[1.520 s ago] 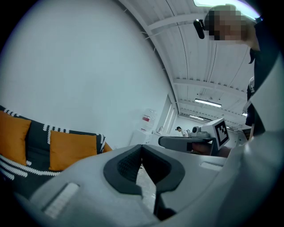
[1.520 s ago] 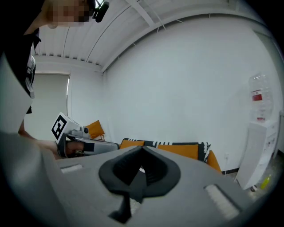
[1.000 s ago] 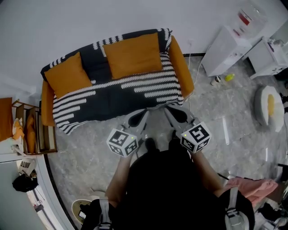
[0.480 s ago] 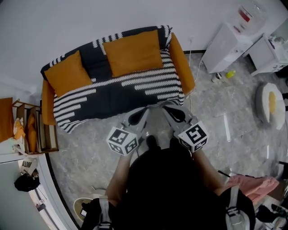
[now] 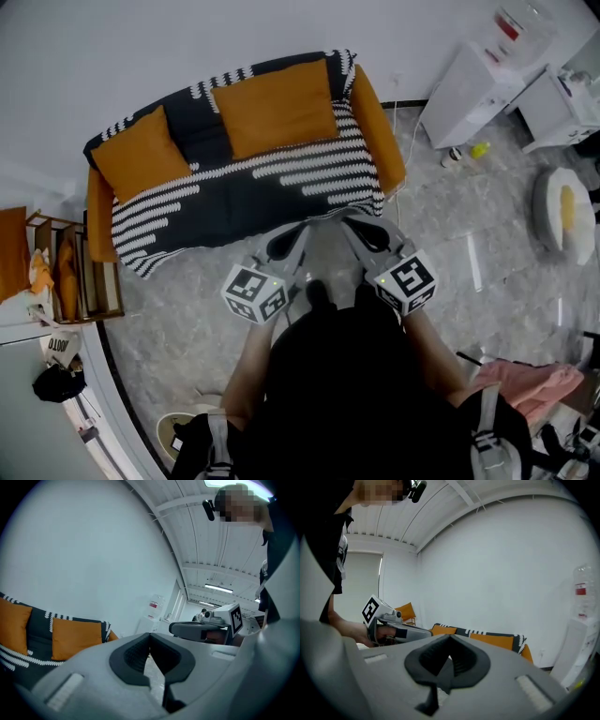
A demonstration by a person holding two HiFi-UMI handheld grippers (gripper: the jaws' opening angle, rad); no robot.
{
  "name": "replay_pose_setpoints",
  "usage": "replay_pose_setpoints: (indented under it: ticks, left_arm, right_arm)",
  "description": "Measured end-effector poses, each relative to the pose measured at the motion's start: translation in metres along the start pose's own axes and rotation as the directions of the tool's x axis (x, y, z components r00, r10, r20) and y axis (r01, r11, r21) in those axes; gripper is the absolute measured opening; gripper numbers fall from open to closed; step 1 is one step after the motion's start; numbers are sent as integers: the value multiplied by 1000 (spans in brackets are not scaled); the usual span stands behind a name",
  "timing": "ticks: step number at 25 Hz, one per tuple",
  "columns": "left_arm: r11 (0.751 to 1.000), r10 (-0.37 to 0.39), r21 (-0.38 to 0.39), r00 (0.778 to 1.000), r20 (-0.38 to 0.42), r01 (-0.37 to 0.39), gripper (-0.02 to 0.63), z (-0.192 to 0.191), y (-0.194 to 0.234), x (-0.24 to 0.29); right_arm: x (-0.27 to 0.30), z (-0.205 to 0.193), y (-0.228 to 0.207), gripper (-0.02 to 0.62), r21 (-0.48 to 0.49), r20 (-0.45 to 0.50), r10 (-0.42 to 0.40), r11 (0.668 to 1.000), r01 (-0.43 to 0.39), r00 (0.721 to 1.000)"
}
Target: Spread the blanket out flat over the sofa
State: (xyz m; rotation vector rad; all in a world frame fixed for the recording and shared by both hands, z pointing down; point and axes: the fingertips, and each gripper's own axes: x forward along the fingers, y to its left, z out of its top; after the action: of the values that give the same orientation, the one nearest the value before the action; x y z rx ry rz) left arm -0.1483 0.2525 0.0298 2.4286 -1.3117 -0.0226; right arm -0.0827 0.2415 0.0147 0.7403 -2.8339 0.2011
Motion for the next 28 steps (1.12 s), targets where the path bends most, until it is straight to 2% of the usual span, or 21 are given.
replay_pose_setpoints:
  ticks: [28]
  left_arm:
    - [1000,-6,-1,1000,-7,6,6,0,1,3]
  right_arm:
    - [0,1,-1,0,-1,-7,2,1000,-2,1000]
